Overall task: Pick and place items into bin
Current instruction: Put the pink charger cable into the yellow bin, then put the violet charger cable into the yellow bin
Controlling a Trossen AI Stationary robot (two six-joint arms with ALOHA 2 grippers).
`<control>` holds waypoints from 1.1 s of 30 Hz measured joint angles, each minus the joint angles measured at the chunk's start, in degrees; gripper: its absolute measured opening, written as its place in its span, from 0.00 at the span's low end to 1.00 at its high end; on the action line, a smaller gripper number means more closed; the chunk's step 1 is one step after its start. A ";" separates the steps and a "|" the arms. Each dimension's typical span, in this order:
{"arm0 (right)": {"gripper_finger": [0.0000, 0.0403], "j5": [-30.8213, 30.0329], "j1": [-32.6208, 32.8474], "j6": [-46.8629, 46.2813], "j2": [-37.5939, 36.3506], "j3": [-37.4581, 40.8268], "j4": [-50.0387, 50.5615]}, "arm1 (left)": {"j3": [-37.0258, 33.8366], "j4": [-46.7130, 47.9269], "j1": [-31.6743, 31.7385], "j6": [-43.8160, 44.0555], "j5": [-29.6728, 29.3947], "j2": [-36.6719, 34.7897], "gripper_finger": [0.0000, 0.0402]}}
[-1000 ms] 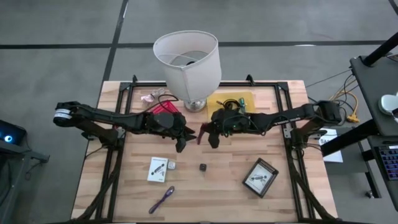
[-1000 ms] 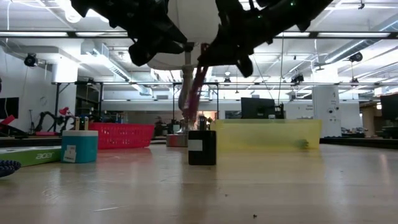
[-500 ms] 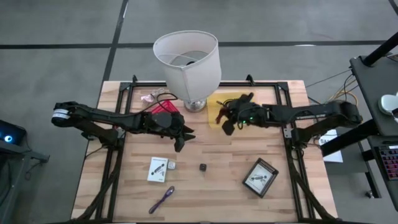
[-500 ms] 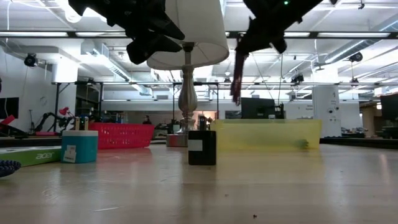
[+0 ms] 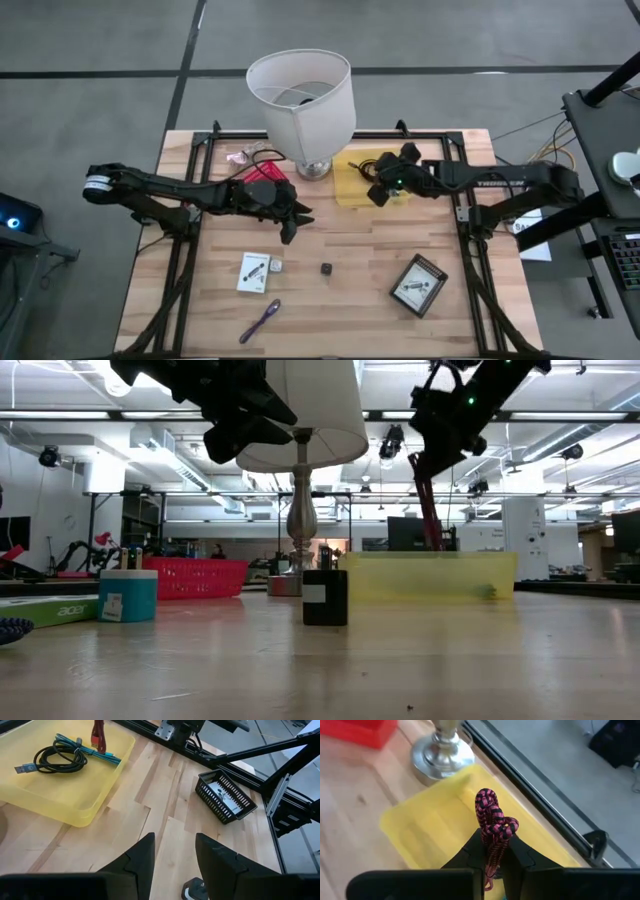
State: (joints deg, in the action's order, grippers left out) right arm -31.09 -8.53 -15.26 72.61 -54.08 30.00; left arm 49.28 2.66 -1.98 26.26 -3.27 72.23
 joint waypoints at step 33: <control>0.40 -0.38 -0.01 -3.87 2.10 0.15 0.04 | -0.09 1.44 0.02 -0.13 0.00 0.07 0.31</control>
State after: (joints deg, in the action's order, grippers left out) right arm -31.47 -8.54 -19.13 74.71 -53.93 30.04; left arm 49.19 4.09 -1.96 26.13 -3.27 72.29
